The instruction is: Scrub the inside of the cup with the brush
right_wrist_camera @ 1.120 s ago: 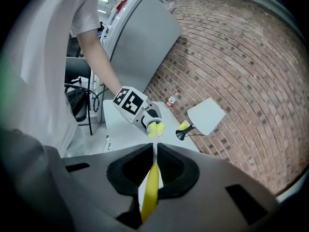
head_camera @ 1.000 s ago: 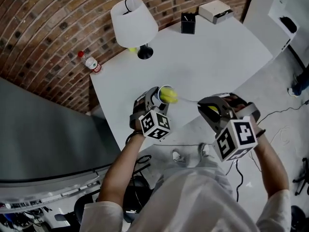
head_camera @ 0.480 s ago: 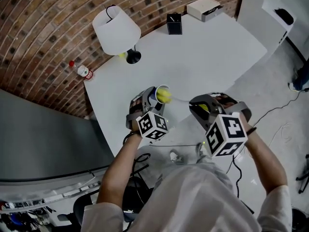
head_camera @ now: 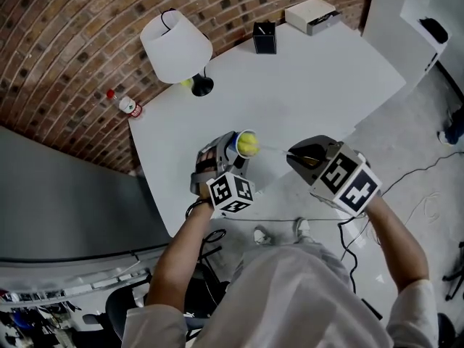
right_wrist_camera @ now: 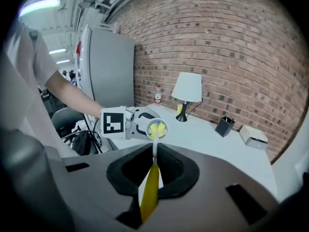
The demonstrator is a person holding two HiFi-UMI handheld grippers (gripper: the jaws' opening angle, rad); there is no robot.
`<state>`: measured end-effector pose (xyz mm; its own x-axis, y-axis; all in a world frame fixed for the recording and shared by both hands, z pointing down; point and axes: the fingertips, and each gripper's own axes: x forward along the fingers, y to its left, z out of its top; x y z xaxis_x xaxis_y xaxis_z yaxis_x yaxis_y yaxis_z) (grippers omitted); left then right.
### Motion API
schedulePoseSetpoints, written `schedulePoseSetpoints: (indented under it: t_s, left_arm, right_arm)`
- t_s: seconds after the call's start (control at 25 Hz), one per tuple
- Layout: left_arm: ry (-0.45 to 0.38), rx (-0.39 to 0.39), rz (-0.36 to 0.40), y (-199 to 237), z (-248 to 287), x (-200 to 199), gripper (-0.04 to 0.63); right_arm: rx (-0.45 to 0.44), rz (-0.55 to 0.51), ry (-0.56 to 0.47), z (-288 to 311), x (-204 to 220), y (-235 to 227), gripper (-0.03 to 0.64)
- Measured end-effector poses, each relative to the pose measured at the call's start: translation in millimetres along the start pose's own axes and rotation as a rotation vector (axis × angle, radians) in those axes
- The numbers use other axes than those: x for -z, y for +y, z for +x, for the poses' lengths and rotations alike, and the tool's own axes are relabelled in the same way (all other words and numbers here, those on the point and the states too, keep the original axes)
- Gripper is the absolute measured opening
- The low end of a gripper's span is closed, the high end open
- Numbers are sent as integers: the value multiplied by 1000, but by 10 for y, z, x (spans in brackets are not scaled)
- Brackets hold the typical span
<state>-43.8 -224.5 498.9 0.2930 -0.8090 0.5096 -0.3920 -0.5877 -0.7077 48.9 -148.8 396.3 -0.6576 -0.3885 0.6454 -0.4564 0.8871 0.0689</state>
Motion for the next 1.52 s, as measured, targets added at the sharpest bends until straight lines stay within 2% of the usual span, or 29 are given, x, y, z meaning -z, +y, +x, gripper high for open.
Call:
schedulePoseSetpoints:
  t_s: [0.36, 0.52, 0.76, 0.96, 1.0, 1.08, 1.2, 1.32, 1.52]
  left_arm:
    - [-1, -63, 25, 87, -35, -17, 273]
    - [5, -98, 49, 111, -18, -26, 273]
    - [8, -136, 43, 166, -34, -15, 273]
    - [13, -158, 44, 197, -56, 2, 273]
    - [12, -157, 44, 197, -53, -1, 273]
    - [10, -154, 41, 188, -36, -6, 275]
    - [5, -142, 30, 146, -14, -1, 275]
    - [-9, -139, 3, 135, -14, -13, 275]
    - [13, -128, -45, 156, 20, 37, 275]
  right_arm:
    - [-121, 436, -56, 25, 75, -107, 26]
    - [-216, 695, -111, 55, 140, -103, 26]
    - [-366, 1054, -218, 83, 181, -95, 34]
    - [-504, 1269, -314, 110, 166, -83, 37]
    - [-505, 1274, -313, 107, 166, -87, 37]
    - [-453, 1206, -276, 91, 181, -120, 37]
    - [-318, 1007, -169, 58, 198, -117, 31]
    - [-268, 769, -125, 27, 84, -83, 28]
    - [-181, 515, -47, -63, 19, -117, 26]
